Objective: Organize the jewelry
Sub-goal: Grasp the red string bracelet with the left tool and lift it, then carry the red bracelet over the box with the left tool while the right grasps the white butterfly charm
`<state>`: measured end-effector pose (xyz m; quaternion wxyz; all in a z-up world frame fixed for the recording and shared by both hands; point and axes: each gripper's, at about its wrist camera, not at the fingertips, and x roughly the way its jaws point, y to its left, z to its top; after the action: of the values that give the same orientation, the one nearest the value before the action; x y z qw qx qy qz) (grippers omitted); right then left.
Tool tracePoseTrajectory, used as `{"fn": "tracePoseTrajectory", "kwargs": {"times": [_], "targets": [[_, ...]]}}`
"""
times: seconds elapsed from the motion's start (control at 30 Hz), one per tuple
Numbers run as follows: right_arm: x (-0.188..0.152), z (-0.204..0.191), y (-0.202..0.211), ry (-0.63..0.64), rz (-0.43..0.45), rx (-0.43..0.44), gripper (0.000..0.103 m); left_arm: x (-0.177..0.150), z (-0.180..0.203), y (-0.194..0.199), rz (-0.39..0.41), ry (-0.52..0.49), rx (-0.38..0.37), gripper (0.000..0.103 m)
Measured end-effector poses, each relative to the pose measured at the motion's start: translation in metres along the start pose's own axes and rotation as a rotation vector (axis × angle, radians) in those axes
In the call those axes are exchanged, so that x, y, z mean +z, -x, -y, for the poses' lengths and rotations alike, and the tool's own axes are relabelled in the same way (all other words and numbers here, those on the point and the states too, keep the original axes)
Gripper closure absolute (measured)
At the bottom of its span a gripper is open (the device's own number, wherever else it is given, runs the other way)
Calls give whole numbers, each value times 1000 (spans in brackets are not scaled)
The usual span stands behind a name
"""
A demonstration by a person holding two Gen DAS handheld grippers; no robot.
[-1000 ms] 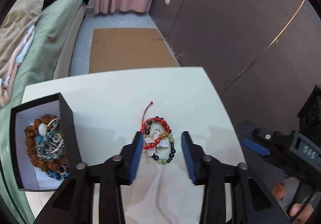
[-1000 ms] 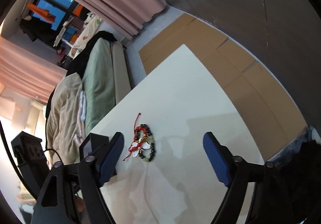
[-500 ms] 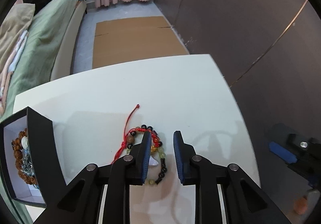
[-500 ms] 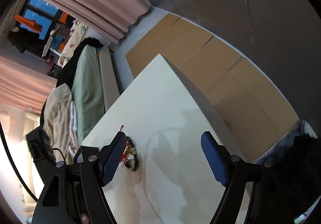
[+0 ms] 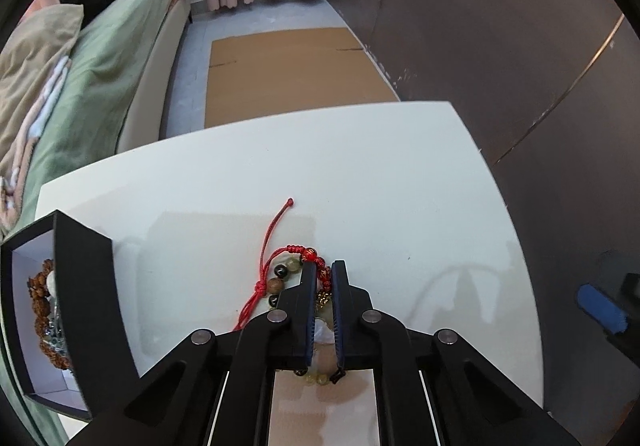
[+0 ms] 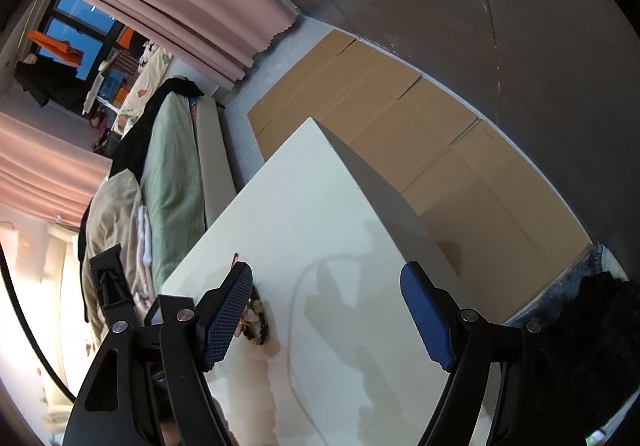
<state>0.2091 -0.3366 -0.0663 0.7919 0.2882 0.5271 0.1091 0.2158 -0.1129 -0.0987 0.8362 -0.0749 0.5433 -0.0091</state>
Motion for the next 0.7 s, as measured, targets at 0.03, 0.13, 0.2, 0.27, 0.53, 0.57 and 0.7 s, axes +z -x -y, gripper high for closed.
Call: {"fn": "tracePoseTrajectory", "kwargs": {"times": [0.03,0.13,0.2,0.27,0.53,0.57,0.7], "targets": [[-1,-2,-1,5,-3,2,26,0,-1,4,6,2,-3,96],[-3,-6,-4,23,-12,5,27,0,-7,18,31,4,-10,96],[-4,-11,-9,37,-26,22,31,1,-12,27,47,7,-13,96],[-6,-16,-14,44,-50,52,38,0,-19,38,65,16,-16,96],[-24,-42,-37,103,-131,126,51,-5,-49,75,134,59,-66,96],[-27,-46,-40,113,-138,129,52,-6,-53,78,143,64,-74,96],[-37,-60,-51,163,-174,157,59,-12,-69,90,179,98,-112,96]]}}
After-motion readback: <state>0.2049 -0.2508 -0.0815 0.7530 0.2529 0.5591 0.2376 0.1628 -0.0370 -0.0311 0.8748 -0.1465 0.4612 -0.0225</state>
